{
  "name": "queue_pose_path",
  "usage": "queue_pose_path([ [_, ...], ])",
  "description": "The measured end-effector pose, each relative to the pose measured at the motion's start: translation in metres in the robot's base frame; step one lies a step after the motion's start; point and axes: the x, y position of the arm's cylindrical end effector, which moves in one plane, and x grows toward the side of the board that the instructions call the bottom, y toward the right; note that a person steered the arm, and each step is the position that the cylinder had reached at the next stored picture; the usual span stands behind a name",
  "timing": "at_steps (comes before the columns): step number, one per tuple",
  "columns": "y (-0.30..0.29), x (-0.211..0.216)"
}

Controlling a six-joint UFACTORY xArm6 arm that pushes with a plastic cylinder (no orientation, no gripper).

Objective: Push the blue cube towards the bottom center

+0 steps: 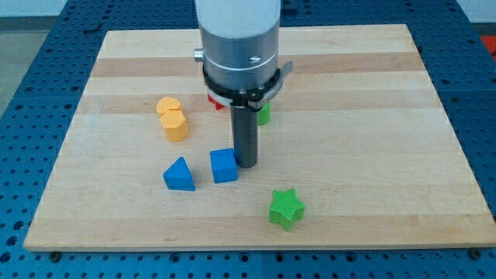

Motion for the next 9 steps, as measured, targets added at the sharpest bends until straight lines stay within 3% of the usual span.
queue_pose_path([
  [3,-0.005,-0.033],
  [7,-0.018,0.019],
  [9,-0.024,0.003],
])
